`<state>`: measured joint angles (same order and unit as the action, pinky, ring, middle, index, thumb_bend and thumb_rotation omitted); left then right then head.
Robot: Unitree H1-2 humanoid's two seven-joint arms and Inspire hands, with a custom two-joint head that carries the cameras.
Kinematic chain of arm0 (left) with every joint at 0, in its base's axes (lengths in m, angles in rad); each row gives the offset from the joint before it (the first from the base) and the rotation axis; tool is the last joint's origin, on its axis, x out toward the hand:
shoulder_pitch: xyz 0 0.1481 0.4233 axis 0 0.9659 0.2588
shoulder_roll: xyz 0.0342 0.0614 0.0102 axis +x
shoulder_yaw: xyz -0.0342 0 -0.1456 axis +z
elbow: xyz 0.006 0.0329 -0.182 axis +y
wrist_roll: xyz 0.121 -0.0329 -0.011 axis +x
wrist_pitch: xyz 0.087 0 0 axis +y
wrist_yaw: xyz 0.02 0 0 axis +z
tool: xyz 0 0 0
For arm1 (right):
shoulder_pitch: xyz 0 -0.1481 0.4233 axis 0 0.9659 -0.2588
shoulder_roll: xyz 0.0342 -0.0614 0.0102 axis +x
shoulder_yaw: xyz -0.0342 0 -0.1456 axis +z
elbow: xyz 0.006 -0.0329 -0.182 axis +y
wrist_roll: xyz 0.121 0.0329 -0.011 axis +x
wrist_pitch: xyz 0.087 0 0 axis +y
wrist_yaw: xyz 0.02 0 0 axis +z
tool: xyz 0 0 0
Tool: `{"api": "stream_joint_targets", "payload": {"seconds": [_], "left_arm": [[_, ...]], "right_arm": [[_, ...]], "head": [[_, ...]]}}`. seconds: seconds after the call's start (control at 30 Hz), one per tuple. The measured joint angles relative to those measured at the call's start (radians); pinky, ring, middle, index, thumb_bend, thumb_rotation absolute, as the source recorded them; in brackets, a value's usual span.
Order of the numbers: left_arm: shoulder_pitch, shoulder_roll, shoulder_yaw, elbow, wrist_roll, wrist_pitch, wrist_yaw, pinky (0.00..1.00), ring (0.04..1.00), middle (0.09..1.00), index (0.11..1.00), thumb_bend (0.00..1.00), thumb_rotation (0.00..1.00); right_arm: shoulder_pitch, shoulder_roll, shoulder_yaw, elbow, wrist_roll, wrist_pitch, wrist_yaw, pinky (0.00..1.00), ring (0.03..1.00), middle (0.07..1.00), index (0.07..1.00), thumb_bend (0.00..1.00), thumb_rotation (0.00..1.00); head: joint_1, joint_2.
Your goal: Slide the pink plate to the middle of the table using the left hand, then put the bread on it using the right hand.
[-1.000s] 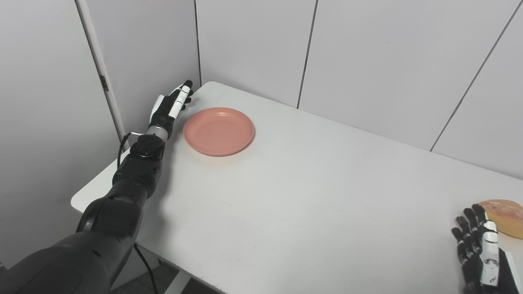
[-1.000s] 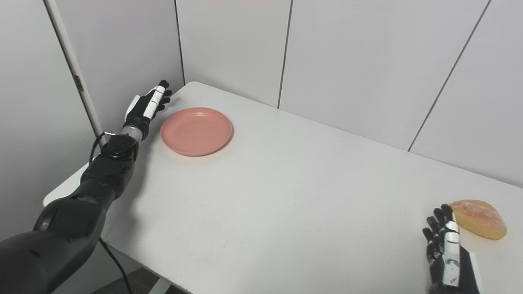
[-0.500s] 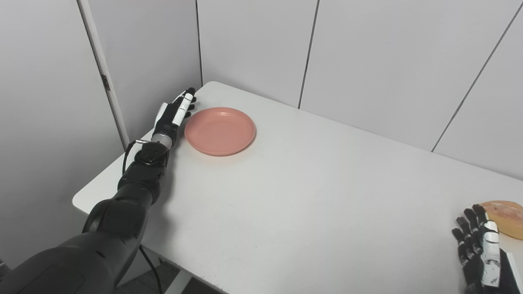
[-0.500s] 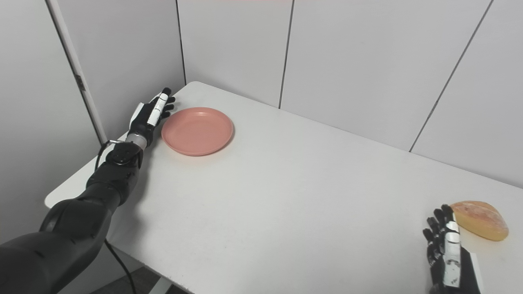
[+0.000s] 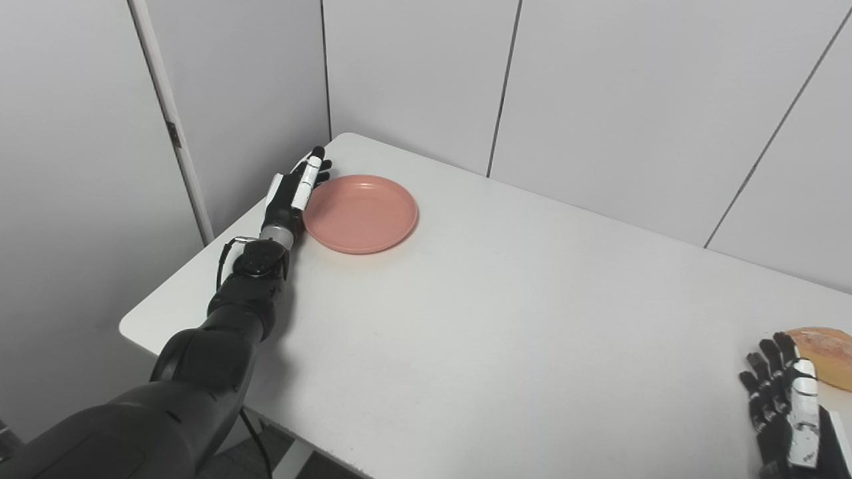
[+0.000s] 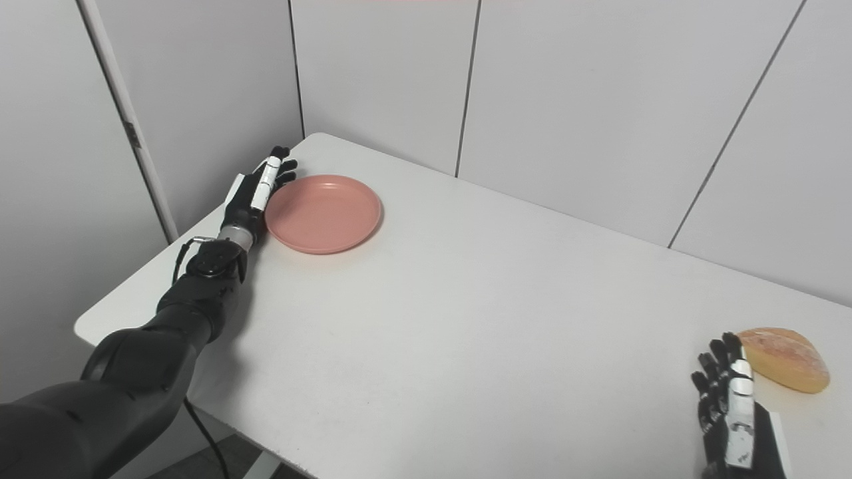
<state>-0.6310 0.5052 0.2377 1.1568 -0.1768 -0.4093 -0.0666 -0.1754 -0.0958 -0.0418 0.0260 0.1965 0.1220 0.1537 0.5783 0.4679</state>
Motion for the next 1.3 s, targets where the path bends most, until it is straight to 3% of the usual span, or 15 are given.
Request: {"api": "stream_joint_targets", "payload": {"seconds": [0.2,0.67,1.3], "left_arm": [[-0.009,-0.016,0.003,0.002,-0.005,0.001,0.001,0.88,0.884,0.879,0.881,0.75,1.00],[-0.015,-0.042,-0.001,0.010,-0.022,-0.021,-0.043,0.92,0.892,0.882,0.862,0.77,1.00],[-0.035,-0.105,-0.033,-0.006,-0.039,-0.017,-0.064,0.88,0.881,0.865,0.857,0.74,1.00]], "right_arm": [[0.000,0.000,0.001,-0.004,-0.001,0.001,0.000,1.00,1.000,1.000,1.000,0.47,1.00],[0.000,0.009,-0.003,-0.003,0.002,0.000,0.000,1.00,1.000,1.000,1.000,0.42,1.00],[-0.001,0.015,-0.014,0.041,0.008,-0.003,0.003,1.00,1.000,1.000,1.000,0.45,1.00]], "head": [[-0.006,0.002],[-0.021,0.011],[-0.049,0.020]]}}
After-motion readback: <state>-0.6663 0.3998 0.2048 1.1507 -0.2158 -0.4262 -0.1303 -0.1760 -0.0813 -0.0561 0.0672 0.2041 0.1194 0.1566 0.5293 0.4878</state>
